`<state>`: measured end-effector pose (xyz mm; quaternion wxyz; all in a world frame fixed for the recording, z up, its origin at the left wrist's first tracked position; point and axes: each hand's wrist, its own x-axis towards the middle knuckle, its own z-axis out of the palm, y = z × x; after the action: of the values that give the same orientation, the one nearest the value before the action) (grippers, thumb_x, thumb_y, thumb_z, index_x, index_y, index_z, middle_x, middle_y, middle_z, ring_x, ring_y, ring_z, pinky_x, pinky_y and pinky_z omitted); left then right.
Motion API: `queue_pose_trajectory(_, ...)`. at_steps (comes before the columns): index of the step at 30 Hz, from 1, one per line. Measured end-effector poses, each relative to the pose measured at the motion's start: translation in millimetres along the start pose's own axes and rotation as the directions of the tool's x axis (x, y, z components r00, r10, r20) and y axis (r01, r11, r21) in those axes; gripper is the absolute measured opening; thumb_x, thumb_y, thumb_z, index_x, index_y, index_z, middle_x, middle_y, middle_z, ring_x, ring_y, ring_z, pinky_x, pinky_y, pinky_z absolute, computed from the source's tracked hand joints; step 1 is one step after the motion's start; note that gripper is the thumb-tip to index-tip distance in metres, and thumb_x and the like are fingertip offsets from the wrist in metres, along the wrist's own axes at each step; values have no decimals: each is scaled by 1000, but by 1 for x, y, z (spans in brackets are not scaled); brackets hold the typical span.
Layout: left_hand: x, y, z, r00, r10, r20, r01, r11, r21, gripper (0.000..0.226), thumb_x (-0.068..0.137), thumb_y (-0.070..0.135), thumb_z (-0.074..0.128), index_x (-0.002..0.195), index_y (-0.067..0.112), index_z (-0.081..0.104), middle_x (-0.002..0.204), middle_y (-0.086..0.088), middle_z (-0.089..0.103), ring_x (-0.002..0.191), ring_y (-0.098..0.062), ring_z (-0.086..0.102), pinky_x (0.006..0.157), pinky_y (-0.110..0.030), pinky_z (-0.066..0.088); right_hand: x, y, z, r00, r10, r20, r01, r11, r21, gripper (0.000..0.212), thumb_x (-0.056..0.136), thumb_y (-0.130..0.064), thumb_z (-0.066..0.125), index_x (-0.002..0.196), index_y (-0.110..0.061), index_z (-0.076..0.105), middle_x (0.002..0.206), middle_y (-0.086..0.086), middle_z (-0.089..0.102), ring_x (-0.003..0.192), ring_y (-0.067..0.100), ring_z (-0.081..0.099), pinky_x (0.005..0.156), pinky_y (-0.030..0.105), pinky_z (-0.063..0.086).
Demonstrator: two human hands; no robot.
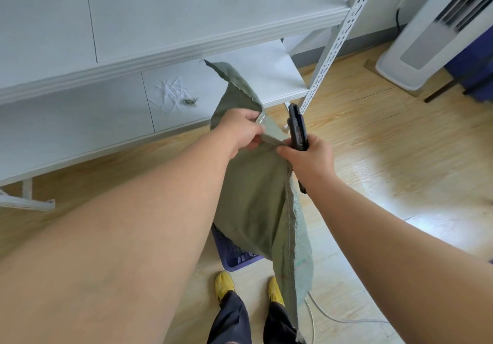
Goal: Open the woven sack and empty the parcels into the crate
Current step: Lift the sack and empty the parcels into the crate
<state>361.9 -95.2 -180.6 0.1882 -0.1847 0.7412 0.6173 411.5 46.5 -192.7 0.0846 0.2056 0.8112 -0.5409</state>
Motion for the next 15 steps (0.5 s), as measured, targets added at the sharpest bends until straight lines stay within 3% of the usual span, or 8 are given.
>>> queue_pose_trajectory(3,-2,3,-1,996,67,-58,-69,997,-40,34,90,3,61,121,14,63,102,-4,68,81,-19,66,80,-33,58,-1,-3,2,1000,7,10,-7,1000,30,11,76,-22,78,78,-25,67,70,-6,64,64,11,59,63,28,51)
queue_pose_trajectory(6,-7,4,-3,995,92,-42,-88,993,84,31,90,7,61,120,16,65,102,0,67,84,-17,65,81,-33,59,-1,-5,3,1000,10,4,-10,1000,21,10,77,-22,77,79,-25,68,72,-6,65,65,12,59,59,25,49)
queue_pose_trajectory(9,-13,1,0,975,203,-91,-195,977,91,30,92,7,59,119,16,66,102,3,65,81,-12,62,71,-23,58,0,-4,2,1000,22,-7,-21,998,55,12,77,-24,77,77,-27,65,69,-7,63,63,11,58,58,24,45)
queue_pose_trajectory(12,-20,-8,5,976,211,-46,-197,957,211,24,94,10,56,109,21,70,96,4,67,77,-12,64,75,-28,59,2,-2,2,999,38,-27,-37,998,50,15,76,-22,77,72,-27,64,67,-7,62,63,14,57,59,27,46)
queue_pose_trajectory(15,-23,-2,6,972,209,-102,-196,972,126,21,94,9,56,105,19,71,96,3,66,76,-11,63,71,-23,58,3,-2,-2,1000,20,-22,-18,996,85,19,76,-23,78,69,-28,62,66,-8,61,61,12,56,61,29,49)
